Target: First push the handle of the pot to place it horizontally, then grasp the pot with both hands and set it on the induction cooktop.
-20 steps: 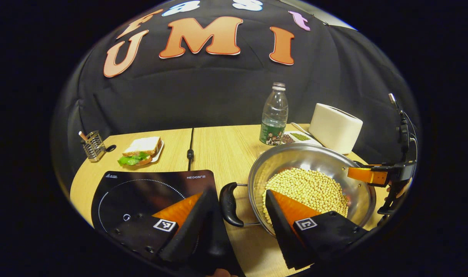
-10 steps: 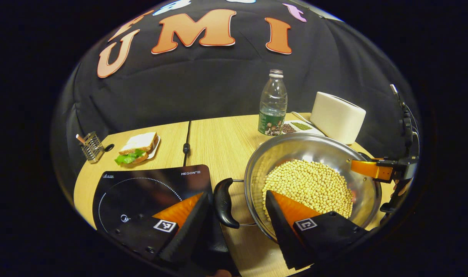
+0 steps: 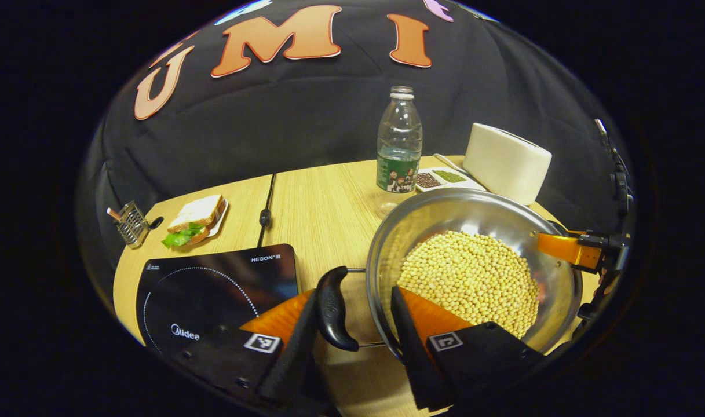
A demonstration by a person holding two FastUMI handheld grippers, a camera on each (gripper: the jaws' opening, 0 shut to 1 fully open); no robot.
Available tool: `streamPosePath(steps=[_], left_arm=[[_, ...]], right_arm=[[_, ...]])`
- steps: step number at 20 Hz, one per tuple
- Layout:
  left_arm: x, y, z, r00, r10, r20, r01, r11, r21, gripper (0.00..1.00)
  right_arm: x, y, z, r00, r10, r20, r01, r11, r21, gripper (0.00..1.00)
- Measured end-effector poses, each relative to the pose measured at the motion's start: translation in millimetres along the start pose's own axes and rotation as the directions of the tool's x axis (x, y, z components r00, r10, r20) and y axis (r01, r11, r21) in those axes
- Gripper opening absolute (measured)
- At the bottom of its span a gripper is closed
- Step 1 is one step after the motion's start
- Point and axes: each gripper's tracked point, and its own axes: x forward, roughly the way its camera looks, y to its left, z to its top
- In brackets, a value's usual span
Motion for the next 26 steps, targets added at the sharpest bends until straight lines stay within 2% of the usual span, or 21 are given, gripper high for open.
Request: streamPosePath(steps=[1,4,7,12,14,15,16,17,20,26], left_arm=[[-2,1,-1,1.0,-0.002,0.001,0.002,1.0,-0.007,0.8],[-1,0,1,1.0,0.007,0.005,-0.007,0.998,-0.063,0.6],[-3,1,-8,0.999,0.001,-0.037,-0.004,0.997,-0.073,0.56],[-13,14,2,1.0,0.008,0.01,-0.007,0.996,-0.089,0.6],[-20,19,6,0.999,0.019,0.032,-0.015,0.995,-0.094,0.55],[-24,22,8,0.999,0.025,0.037,-0.021,0.995,-0.102,0.6],[-26,24,8,0.999,0.03,0.038,-0.025,0.993,-0.114,0.55],[-27,24,9,0.999,0.032,0.041,-0.027,0.992,-0.122,0.6],[-37,31,13,0.997,0.047,0.063,-0.039,0.991,-0.13,0.55],[-57,47,15,0.995,0.073,0.07,-0.061,0.985,-0.163,0.6]], right_arm=[[-2,-2,0,1.0,-0.006,-0.001,0.006,1.0,-0.004,0.55],[-10,-8,-1,1.0,-0.018,-0.01,0.018,1.0,0.025,0.55],[-17,-4,4,1.0,-0.018,0.003,0.018,0.999,0.035,0.53],[-48,9,22,0.999,-0.004,0.034,0.003,1.0,0.023,0.52],[-61,18,30,0.999,0.009,0.05,-0.01,1.0,0.014,0.52],[-68,24,34,0.998,0.016,0.055,-0.016,1.0,0.005,0.52],[-74,28,37,0.998,0.023,0.06,-0.023,1.0,0.001,0.52],[-79,34,41,0.997,0.03,0.064,-0.03,1.0,-0.002,0.52],[-90,54,48,0.996,0.051,0.077,-0.05,0.999,-0.013,0.52],[-108,89,56,0.993,0.084,0.082,-0.081,0.996,-0.037,0.52]])
